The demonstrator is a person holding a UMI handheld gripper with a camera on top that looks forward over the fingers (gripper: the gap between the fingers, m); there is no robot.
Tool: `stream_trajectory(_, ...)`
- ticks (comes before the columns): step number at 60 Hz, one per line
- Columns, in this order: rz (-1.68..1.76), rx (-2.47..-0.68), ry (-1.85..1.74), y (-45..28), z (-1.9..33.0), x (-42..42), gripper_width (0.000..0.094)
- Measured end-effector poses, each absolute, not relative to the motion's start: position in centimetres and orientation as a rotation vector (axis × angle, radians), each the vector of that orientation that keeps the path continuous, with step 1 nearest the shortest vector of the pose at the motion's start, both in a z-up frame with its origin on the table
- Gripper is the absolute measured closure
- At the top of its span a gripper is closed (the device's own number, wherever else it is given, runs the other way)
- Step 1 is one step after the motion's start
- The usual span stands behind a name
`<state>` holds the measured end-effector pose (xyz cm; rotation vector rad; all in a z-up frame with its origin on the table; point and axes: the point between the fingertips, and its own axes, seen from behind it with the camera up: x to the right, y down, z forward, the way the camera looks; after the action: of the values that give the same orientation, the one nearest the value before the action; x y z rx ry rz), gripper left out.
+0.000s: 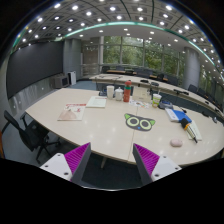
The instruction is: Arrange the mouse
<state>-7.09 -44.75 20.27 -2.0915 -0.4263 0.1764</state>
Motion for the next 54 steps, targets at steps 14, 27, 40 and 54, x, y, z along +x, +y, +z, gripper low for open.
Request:
stream_trajectory(14, 0.014, -2.194, -0.276, -41.0, 11.3, 8.0, 0.0084)
stream_trajectory(27, -0.02, -2.224, -0.114, -32.8, 5.7, 18.2, 0.0081)
stream_trajectory(40, 0.019, -2.229, -0.025, -23.5, 1.0, 24.2, 0.0088)
stream_trajectory(54, 0.075, -2.238, 0.038, -17.2, -0.4, 26.2, 0.009)
